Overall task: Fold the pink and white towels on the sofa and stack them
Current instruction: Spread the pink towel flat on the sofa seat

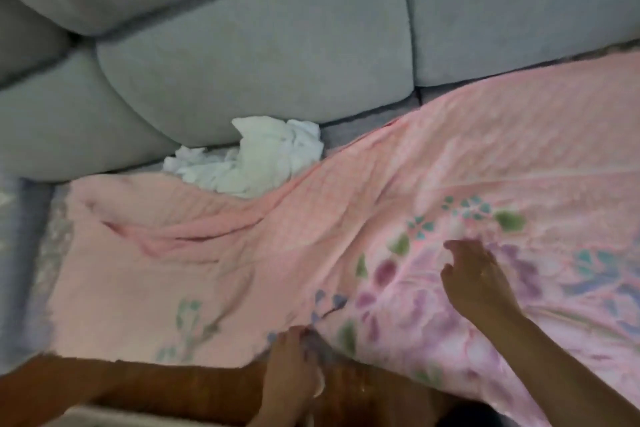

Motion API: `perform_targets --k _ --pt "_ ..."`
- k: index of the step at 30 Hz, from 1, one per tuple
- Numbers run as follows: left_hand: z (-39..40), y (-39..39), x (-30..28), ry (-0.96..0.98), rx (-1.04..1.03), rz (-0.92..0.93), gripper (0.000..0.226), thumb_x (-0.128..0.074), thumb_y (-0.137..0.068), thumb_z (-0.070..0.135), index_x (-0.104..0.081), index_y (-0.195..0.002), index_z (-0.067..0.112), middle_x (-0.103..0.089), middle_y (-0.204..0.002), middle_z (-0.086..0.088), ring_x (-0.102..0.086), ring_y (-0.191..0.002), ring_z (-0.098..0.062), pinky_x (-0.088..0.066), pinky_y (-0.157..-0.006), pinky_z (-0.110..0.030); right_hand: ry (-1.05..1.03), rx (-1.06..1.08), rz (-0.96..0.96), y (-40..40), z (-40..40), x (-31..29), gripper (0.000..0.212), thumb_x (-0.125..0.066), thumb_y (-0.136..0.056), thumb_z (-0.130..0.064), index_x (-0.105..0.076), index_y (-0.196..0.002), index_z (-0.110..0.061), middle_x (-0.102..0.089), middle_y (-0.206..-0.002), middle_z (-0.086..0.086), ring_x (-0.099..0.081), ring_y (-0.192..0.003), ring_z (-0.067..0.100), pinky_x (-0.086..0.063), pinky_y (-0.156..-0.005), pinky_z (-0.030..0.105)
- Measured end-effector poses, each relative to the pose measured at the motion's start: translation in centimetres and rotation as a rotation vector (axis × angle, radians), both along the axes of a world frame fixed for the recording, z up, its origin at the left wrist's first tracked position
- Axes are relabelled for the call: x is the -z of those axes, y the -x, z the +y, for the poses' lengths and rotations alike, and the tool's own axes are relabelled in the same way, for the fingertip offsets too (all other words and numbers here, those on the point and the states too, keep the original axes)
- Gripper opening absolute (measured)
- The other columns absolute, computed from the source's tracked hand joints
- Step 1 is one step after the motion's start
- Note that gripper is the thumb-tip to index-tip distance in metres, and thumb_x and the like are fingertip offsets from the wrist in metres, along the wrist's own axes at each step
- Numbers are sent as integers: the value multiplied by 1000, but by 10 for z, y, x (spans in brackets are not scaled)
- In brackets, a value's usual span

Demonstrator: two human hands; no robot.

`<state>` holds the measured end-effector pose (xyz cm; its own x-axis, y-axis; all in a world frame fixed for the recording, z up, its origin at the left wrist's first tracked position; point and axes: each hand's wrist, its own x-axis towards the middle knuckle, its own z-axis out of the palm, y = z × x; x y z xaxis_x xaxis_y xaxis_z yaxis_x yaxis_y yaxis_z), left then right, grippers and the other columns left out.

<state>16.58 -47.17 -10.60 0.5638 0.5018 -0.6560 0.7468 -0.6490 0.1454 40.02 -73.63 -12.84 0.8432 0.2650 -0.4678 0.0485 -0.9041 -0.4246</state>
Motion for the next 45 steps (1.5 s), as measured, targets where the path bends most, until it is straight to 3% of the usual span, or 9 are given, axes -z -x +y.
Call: perform_targets --k 3,8,15,19,26,35,38,41,45 --pt "103 94 19 -114 -294 64 36 -65 -84 37 -55 -117 25 -56 -108 1 -63 -98 -29 -47 -75 -33 60 -102 132 20 77 -16 32 -52 -96 -17 -57 -127 -20 -57 -122 9 -56 -116 29 -44 -98 37" --pt "244 205 34 -76 -417 88 29 -63 -88 25 -61 -115 12 -64 -108 -13 -61 -106 -33 -47 -95 -42 -21 -279 105 95 228 -31 29 -44 -95 -13 -68 -113 -13 -63 -115 14 -63 -105 38 -51 -87 43" --pt "382 243 -56 167 -478 -7 11 -53 -99 19 -63 -95 15 -68 -98 -3 -64 -95 -22 -49 -86 -33 131 -400 341 214 406 -58 33 -43 -103 -25 -54 -134 -19 -55 -136 4 -53 -124 20 -38 -104 28" --pt "437 273 -78 172 -498 -54 23 -51 -101 18 -54 -85 34 -54 -90 17 -56 -92 -8 -42 -82 -23 74 -432 365 233 480 -80 28 -48 -99 -20 -61 -125 -18 -62 -127 6 -57 -116 23 -42 -94 28" --pt "483 291 -76 153 -846 -203 14 -54 -99 17 -66 -104 23 -67 -103 4 -63 -99 -16 -44 -80 -24 76 -502 350 220 576 -86 26 -48 -99 -20 -65 -119 -22 -65 -125 1 -58 -113 20 -36 -80 24" --pt "639 220 -29 140 -709 -429 19 -53 -101 20 -63 -117 25 -61 -120 9 -56 -112 -10 -41 -96 -22 -68 -477 349 235 772 -63 28 -47 -98 -26 -65 -120 -27 -64 -122 -6 -60 -99 13 -46 -76 24" --pt "722 184 15 77 -560 -459 32 -60 -95 17 -61 -127 21 -60 -131 0 -54 -124 -20 -36 -111 -30 -52 -346 235 222 856 -31 38 -50 -100 -24 -57 -137 -19 -58 -139 2 -56 -122 20 -39 -92 22" --pt "786 165 42 43 -464 -475 40 -61 -93 13 -59 -133 15 -58 -134 -7 -52 -126 -24 -33 -111 -32 56 -113 179 201 924 13 50 -55 -95 -29 -49 -142 -12 -55 -140 12 -54 -125 31 -43 -106 38" --pt "861 152 71 -51 -189 -581 45 -56 -83 2 -59 -127 12 -58 -119 -13 -56 -111 -34 -48 -97 -43 42 46 223 189 975 47 45 -62 -89 -37 -57 -123 -8 -64 -118 13 -61 -104 32 -51 -88 41"
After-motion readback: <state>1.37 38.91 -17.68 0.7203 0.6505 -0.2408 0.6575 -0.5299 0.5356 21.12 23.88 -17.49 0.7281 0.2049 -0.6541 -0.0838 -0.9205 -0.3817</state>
